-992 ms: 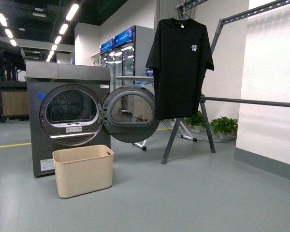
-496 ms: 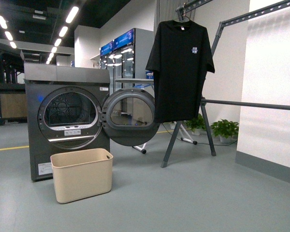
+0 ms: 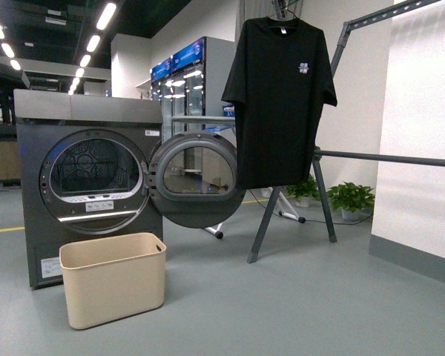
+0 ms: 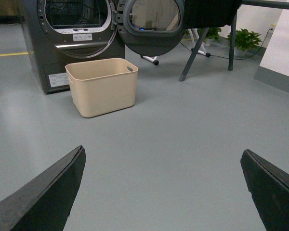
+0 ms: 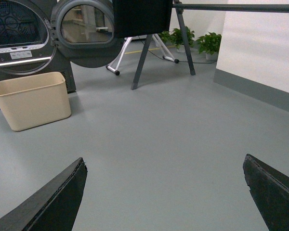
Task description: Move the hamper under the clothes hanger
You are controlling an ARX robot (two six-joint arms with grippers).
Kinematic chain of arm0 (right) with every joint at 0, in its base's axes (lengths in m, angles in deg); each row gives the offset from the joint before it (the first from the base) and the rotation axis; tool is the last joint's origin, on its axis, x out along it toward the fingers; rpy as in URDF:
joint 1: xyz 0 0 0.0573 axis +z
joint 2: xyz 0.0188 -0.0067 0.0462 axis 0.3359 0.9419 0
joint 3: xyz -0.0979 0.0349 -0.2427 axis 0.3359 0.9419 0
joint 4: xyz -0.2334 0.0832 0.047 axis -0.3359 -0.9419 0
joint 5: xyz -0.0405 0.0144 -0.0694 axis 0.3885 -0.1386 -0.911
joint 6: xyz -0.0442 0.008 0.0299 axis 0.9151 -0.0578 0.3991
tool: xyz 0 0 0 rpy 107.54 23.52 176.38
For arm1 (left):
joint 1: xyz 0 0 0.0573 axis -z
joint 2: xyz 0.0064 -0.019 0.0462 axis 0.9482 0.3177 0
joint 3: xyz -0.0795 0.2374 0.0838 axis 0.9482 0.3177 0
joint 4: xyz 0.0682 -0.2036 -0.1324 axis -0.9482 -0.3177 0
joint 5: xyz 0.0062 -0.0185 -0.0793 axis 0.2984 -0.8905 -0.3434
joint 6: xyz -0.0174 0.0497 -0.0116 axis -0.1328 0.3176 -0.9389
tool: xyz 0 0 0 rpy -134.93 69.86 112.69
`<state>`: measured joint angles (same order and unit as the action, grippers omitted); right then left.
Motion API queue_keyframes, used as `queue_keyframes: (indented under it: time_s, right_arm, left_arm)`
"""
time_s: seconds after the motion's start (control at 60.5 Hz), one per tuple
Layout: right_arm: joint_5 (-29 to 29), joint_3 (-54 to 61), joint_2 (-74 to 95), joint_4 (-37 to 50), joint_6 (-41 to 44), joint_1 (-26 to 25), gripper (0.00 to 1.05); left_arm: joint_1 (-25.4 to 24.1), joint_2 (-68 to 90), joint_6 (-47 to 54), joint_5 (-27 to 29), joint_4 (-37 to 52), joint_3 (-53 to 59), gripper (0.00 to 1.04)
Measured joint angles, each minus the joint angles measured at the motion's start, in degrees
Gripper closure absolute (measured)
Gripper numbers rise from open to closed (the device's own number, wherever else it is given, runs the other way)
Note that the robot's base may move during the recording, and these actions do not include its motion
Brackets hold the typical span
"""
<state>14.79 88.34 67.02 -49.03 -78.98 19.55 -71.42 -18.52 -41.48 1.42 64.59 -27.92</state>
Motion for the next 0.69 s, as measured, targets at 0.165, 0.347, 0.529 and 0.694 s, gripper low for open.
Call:
queue_keyframes:
  time_s: [0.165,0.347,0.529,0.694]
  right_arm:
    - [0.0,0.0,0.0,0.0,0.0,0.0,0.08]
    - [-0.1,0.0,0.0,0.0,0.0,0.0,0.08]
    - [-0.1,0.0,0.0,0.0,0.0,0.0,0.08]
    - [-0.1,0.0,0.0,0.0,0.0,0.0,0.08]
  left_arm:
    - [0.0,0.0,0.0,0.1,0.0,0.0,0.07]
    - [0.0,0.3,0.0,0.0,0.0,0.0,0.07]
    - [0.0,0.0,0.0,0.0,0.0,0.0,0.07]
    - [0.0,0.0,0.0,0.0,0.0,0.0,0.07]
